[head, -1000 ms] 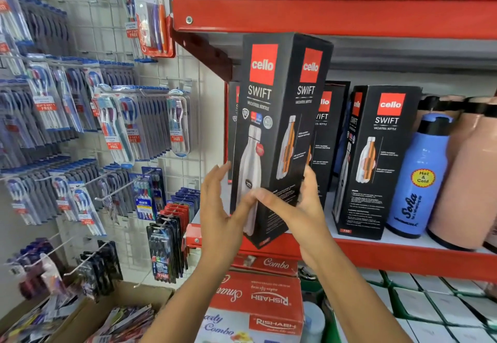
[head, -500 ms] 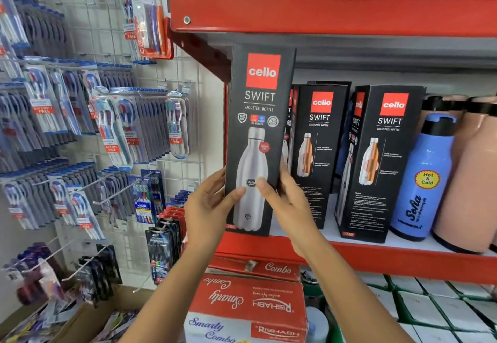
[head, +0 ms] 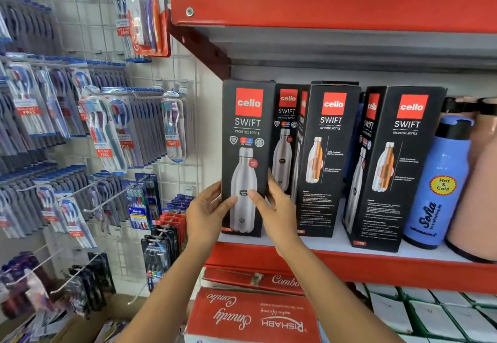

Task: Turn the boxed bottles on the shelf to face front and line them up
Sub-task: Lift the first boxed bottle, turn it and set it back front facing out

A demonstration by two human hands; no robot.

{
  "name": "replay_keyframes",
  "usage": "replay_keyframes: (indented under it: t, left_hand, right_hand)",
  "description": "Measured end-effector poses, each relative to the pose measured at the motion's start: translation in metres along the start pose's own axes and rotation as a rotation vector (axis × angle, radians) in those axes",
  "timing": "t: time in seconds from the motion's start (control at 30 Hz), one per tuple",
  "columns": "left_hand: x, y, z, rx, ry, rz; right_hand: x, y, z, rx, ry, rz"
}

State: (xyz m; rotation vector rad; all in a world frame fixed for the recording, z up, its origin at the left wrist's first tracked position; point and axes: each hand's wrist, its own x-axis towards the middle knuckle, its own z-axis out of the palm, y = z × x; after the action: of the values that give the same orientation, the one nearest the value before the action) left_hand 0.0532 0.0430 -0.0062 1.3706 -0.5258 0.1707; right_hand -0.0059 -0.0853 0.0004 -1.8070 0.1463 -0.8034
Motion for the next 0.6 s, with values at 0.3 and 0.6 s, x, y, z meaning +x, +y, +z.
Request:
replay_keyframes:
  t: [0.3, 0.6]
  left_hand:
    - [0.0, -0.009, 0.001, 0.046, -0.024, 0.016]
    - [-0.029, 0.01, 0.028, 0.291, 0.042, 0.213]
  right_hand:
    - [-0.005, 0.002, 0.008, -0.075, 0.042, -0.005]
    - [-0.037, -0.01, -0.017, 0.011, 0.132, -0.074]
